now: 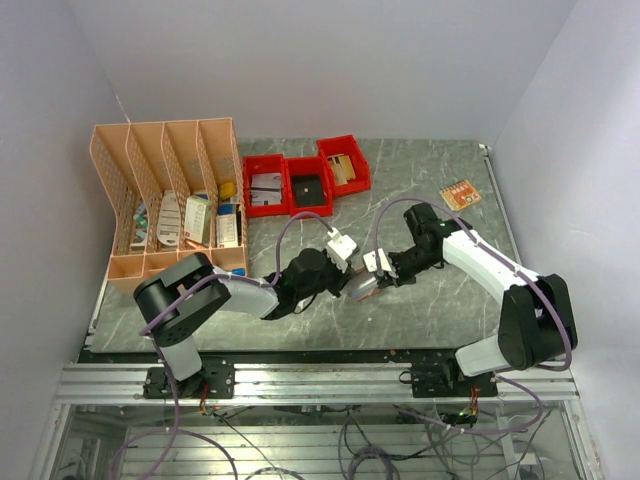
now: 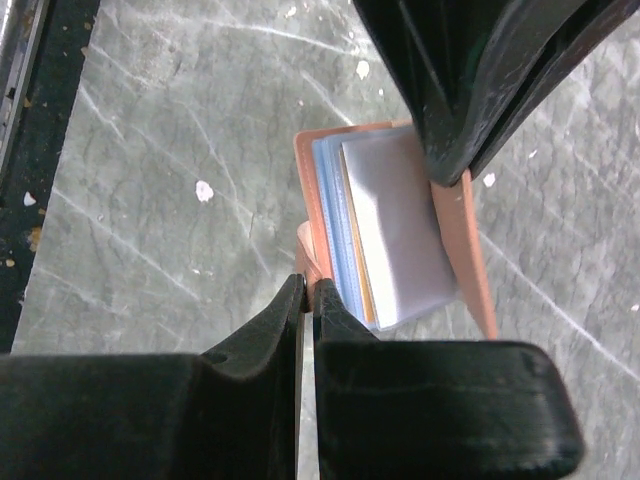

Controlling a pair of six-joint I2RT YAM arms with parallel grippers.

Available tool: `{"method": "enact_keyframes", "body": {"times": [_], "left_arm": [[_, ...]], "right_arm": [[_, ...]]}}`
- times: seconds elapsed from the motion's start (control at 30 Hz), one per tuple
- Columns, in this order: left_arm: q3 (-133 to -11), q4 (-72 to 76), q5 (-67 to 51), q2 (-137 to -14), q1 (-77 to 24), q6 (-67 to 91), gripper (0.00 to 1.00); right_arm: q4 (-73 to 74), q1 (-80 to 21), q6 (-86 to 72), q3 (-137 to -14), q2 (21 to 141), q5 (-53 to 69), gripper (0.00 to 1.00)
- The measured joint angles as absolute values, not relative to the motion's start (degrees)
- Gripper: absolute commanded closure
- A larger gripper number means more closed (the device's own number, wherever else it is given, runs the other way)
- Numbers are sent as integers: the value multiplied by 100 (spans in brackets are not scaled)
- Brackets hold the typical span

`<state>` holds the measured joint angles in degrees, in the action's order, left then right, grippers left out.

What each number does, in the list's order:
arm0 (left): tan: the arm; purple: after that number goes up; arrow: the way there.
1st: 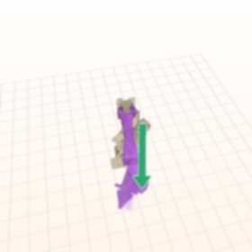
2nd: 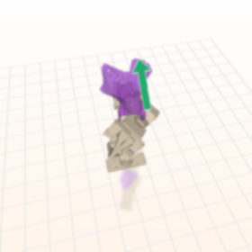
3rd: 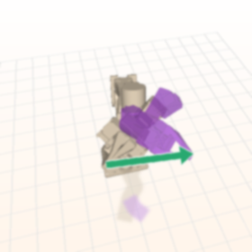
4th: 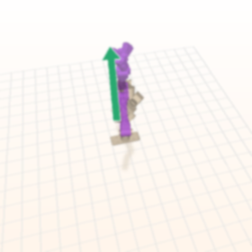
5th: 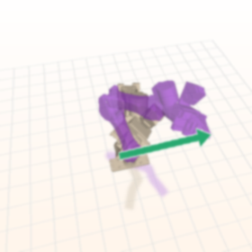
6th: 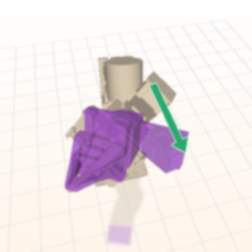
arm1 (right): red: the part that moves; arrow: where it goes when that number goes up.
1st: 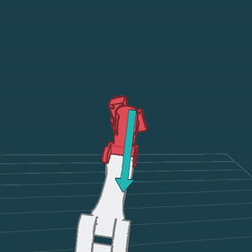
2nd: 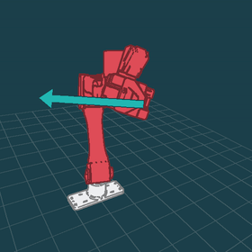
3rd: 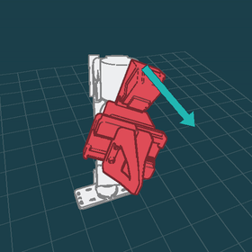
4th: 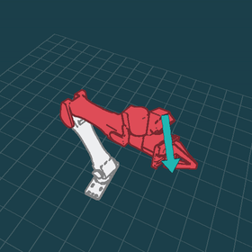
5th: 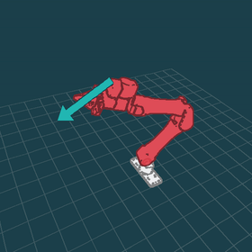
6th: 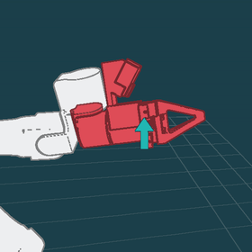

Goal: Put the credit cards into the card holder
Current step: Open the card holder at the center of the board.

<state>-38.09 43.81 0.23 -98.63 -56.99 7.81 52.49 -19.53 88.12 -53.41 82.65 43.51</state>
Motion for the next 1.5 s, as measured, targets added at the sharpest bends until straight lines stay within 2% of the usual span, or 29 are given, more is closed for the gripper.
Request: {"method": "enact_keyframes", "body": {"times": [0.27, 0.43, 0.7, 1.2, 1.5], "left_arm": [[-3907, 3865, 23, -9686, -5236, 1671, 93], [-3920, 3437, -1, -9677, -4965, 2272, 93], [-4045, 3122, -193, -10167, -4689, 2862, 93], [-4195, 2740, -515, -10243, -4471, 2987, 93], [-4198, 2727, -578, -10243, -4471, 2987, 93]], "right_arm": [[5323, -1315, 8921, -5280, 8221, 4294, 100], [5435, -1168, 9129, -5072, 8235, 4252, 83], [5664, -1157, 9240, -4849, 8243, 4351, 64], [6353, -904, 9518, -5612, 8348, 5439, 46], [4993, -1127, 8569, -5057, 8281, 5347, 42]]}}
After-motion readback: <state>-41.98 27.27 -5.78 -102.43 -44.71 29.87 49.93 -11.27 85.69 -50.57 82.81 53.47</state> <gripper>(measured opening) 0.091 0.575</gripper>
